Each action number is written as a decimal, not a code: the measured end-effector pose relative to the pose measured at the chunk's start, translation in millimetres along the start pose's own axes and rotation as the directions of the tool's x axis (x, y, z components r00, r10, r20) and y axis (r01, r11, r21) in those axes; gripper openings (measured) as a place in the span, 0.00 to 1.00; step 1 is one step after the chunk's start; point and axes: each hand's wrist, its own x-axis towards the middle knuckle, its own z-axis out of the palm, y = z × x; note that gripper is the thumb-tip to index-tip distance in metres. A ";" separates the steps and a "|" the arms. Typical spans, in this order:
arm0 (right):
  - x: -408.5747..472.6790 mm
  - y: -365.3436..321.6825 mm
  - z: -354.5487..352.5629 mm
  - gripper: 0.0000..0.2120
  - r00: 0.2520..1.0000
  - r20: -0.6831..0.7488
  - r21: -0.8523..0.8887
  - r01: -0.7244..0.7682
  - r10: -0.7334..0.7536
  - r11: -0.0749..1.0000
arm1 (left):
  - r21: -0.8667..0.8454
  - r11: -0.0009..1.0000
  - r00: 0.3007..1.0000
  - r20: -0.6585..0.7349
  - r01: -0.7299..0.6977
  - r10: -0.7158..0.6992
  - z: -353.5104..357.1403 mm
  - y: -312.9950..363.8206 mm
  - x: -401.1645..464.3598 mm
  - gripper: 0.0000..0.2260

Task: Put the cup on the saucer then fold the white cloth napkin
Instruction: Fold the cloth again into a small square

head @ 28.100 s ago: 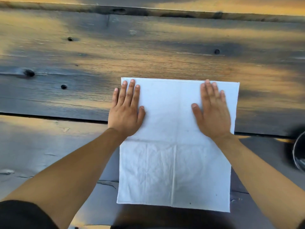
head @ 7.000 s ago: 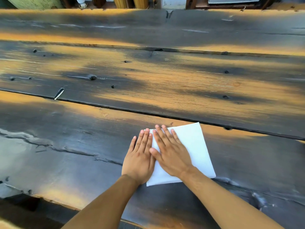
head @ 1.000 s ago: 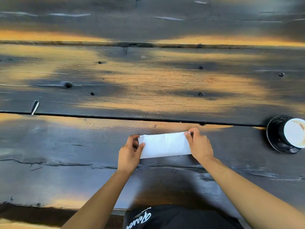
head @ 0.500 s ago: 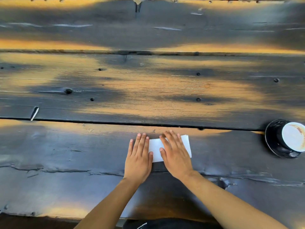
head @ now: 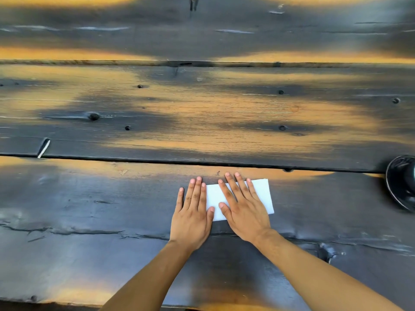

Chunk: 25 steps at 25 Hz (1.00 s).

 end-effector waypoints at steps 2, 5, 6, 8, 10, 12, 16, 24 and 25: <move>1.2 -4.2 -1.7 0.30 0.999 -0.022 0.009 -0.028 0.028 1.000 | 0.003 1.000 1.000 -0.006 0.005 -0.005 0.3 1.4 0.4 0.29; 10.1 -25.3 -7.6 0.29 0.994 -0.057 0.072 -0.085 0.089 0.994 | 0.015 1.000 1.000 -0.007 0.023 -0.023 0.8 2.2 0.1 0.29; 13.9 -36.6 -8.4 0.28 0.994 -0.070 0.097 -0.082 0.089 0.992 | 0.031 0.999 1.000 -0.008 0.020 -0.020 0.5 2.2 -0.4 0.30; 19.9 -57.4 -7.2 0.28 0.994 -0.078 0.126 -0.059 0.069 0.990 | 0.041 0.999 1.000 -0.001 -0.003 0.003 -0.3 1.9 -1.3 0.33; 20.8 -65.6 -2.0 0.30 0.997 -0.065 0.120 -0.042 0.050 0.992 | 0.039 0.999 1.000 0.003 -0.021 0.021 -2.1 0.8 -2.6 0.34; 18.8 -52.6 1.6 0.32 0.997 -0.063 0.100 -0.031 0.037 0.995 | 0.035 0.999 1.000 0.004 -0.012 0.012 -2.1 1.8 -1.3 0.32; 0.3 8.5 4.2 0.36 0.994 -0.097 0.017 -0.056 0.058 0.998 | 0.053 0.998 1.000 -0.001 0.031 -0.031 -1.7 3.1 -2.2 0.29; -12.4 50.8 -12.5 0.35 0.959 -0.150 -0.013 -0.246 0.242 0.969 | 0.067 0.997 1.000 -0.007 0.027 -0.027 -5.0 6.8 -1.6 0.29; -7.7 36.0 -15.6 0.34 0.968 -0.157 -0.022 -0.199 0.193 0.980 | 0.066 0.997 1.000 -0.016 0.025 -0.024 -3.7 6.7 -1.3 0.29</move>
